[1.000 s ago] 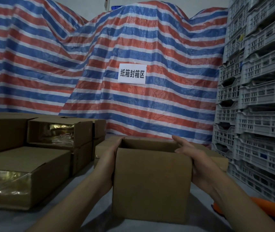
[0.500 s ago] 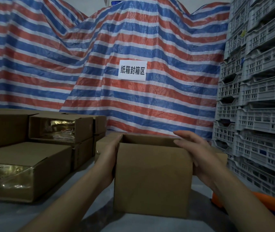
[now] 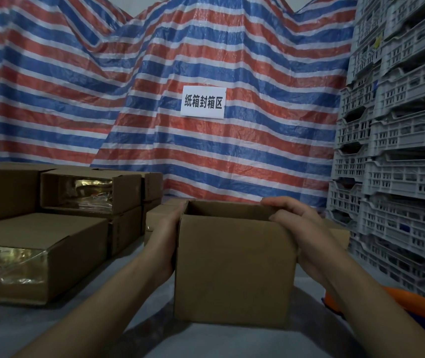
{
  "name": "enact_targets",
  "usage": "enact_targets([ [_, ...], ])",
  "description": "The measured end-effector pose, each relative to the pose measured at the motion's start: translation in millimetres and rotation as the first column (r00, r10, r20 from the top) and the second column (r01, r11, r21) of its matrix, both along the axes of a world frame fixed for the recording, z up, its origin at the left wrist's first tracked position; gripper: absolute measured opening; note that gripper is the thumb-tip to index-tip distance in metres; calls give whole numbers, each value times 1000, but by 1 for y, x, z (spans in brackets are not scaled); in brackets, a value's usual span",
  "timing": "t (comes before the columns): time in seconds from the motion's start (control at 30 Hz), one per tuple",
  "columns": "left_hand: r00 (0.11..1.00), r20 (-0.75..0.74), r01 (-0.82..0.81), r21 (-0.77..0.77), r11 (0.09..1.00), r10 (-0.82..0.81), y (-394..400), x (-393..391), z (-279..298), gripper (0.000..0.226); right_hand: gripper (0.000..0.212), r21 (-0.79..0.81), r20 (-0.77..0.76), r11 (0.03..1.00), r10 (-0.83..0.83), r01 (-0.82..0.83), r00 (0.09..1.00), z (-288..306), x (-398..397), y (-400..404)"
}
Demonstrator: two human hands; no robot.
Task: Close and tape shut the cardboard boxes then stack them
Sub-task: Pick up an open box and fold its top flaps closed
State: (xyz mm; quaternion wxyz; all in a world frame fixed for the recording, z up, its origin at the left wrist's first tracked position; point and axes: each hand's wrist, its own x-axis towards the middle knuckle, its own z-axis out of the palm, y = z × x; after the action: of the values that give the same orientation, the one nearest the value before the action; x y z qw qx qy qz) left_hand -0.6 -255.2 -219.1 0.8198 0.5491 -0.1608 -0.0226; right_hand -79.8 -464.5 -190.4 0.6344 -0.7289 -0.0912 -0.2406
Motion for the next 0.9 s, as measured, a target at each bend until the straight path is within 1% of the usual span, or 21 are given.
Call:
enact_targets([
  [0.07,999,29,17,0,1000,-17,1,2,-1,40,27,19,-17,1000,23,-23,1000,1,0,-1],
  [0.2,996,66,66,17,998,-67,4,2,-2,37,30,20,-70,999,47,-45,996,1,1,-4],
  [0.33,993,64,102,10,995,-102,5,1,-2,43,28,0,-69,1000,29,-30,997,1,2,-6],
  [0.4,993,68,98,8,995,-99,5,0,-2,42,26,-57,-60,998,16,-20,998,2,2,-5],
  [0.5,995,57,88,-14,996,-87,4,1,-2,38,29,-177,-51,984,-26,17,998,6,1,-7],
  [0.6,994,52,100,1,995,-100,4,4,-3,42,29,-265,-33,964,-44,33,998,8,0,-9],
  [0.7,993,67,96,15,995,-97,5,4,-3,38,28,-286,-35,958,-38,27,999,9,1,-9],
  [0.83,996,85,31,20,999,-33,4,6,-1,35,37,-302,-56,953,5,-22,998,10,0,-8],
  [0.9,995,97,18,-9,1000,-17,4,7,-3,30,39,-296,-58,955,16,-32,998,11,1,-9],
])
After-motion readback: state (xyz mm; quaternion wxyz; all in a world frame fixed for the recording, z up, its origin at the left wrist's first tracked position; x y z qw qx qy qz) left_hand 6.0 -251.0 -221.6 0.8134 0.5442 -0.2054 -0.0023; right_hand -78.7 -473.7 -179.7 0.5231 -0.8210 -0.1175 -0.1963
